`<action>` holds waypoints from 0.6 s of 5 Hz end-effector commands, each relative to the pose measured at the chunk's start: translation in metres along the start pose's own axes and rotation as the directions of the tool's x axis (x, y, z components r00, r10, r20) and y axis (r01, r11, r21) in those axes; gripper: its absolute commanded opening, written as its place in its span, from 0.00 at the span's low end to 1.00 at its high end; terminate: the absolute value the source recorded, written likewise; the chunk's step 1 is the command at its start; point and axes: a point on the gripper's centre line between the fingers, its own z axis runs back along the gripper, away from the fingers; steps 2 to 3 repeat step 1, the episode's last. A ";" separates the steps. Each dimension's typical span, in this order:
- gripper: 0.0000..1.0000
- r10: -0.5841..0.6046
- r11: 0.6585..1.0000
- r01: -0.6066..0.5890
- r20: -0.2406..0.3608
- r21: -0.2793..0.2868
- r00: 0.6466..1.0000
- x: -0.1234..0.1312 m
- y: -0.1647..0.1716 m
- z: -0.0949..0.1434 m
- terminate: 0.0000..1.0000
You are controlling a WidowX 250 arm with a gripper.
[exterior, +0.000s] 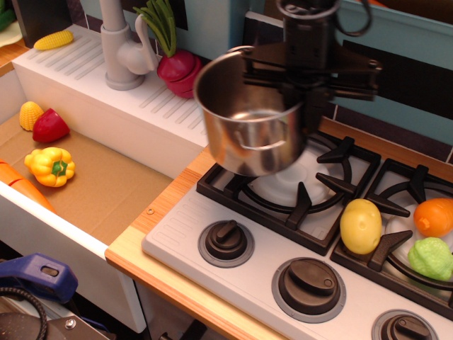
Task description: Put pot or pan on stove
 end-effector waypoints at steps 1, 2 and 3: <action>1.00 0.005 0.998 0.004 0.136 -0.066 0.991 0.009 -0.009 0.009 1.00; 1.00 0.005 0.998 0.004 0.136 -0.066 0.991 0.009 -0.009 0.009 1.00; 1.00 0.005 0.998 0.004 0.136 -0.066 0.991 0.009 -0.009 0.009 1.00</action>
